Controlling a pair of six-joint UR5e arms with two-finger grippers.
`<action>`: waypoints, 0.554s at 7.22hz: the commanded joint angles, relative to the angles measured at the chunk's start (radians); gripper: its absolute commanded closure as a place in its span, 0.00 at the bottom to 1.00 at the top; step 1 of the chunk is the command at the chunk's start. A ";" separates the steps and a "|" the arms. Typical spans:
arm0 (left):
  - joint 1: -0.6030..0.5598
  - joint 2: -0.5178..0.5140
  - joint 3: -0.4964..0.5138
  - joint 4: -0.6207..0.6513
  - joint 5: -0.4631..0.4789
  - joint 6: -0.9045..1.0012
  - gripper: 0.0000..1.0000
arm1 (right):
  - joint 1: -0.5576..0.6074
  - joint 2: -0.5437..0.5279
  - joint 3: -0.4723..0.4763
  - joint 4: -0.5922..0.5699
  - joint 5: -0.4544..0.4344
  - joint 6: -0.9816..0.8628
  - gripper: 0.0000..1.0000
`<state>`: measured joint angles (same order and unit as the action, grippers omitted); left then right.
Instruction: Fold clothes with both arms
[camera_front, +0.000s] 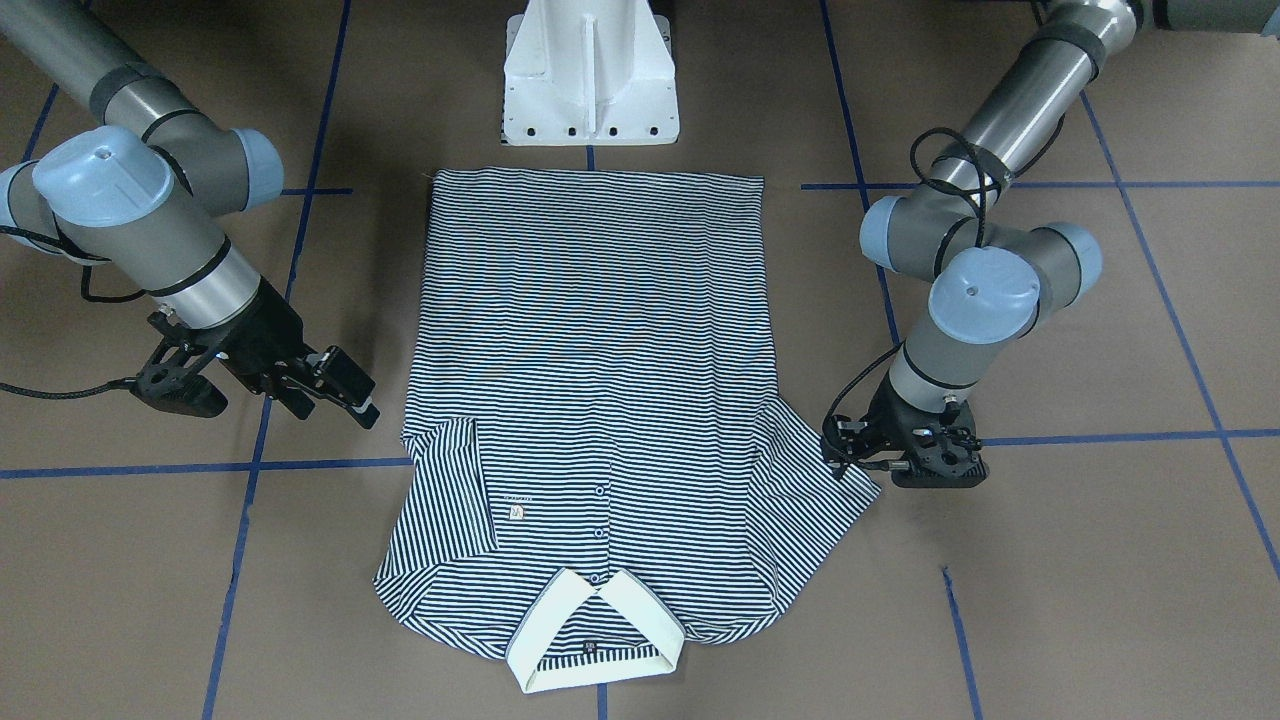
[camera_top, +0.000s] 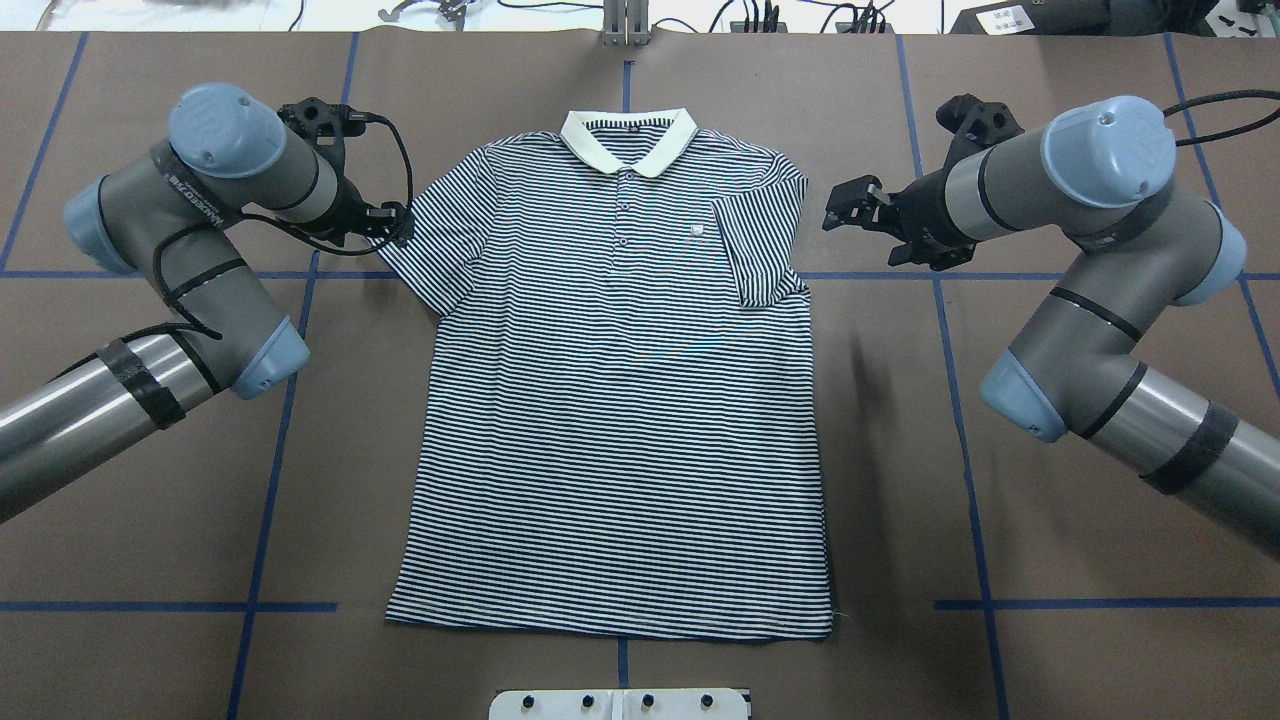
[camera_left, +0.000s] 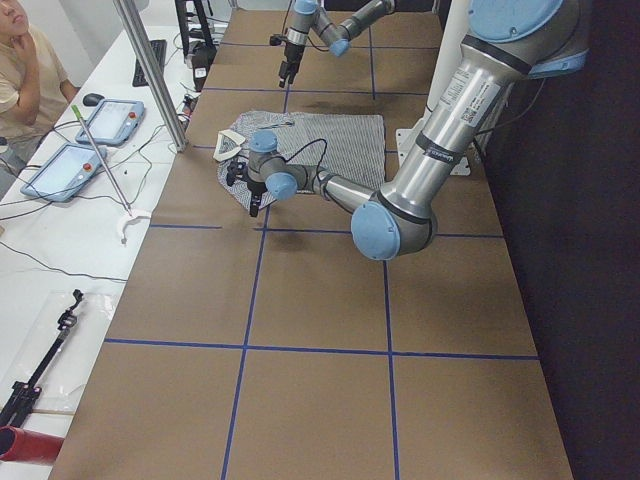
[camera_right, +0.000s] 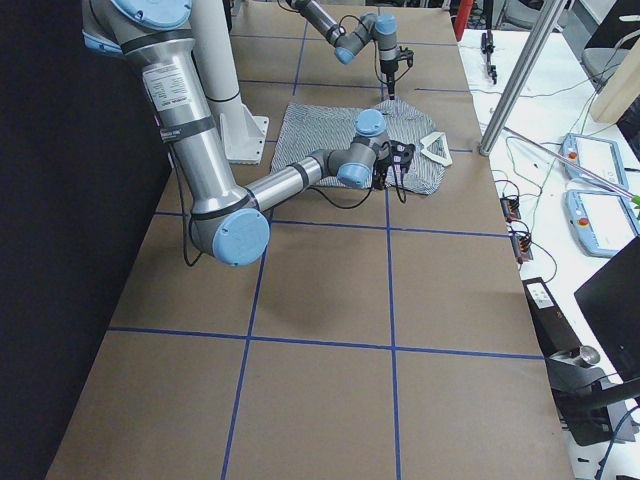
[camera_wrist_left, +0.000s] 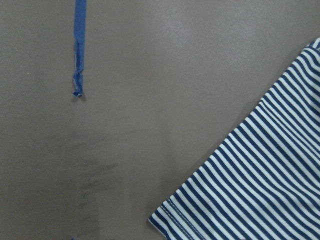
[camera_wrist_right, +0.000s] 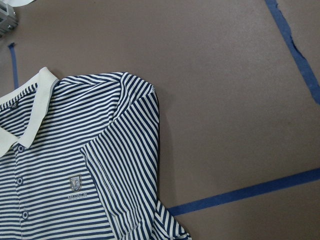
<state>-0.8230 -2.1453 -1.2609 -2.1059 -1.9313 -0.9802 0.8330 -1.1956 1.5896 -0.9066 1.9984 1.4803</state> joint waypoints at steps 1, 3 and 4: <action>0.007 -0.013 0.018 -0.002 0.011 0.001 0.33 | 0.000 -0.004 0.010 0.000 -0.004 0.000 0.00; 0.005 -0.012 0.023 0.001 0.012 0.003 0.58 | -0.002 -0.012 0.018 0.000 -0.007 0.000 0.00; 0.007 -0.013 0.026 0.000 0.012 0.003 0.90 | -0.002 -0.012 0.020 0.000 -0.007 0.000 0.00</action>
<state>-0.8168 -2.1574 -1.2386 -2.1057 -1.9193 -0.9775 0.8321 -1.2063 1.6068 -0.9066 1.9919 1.4803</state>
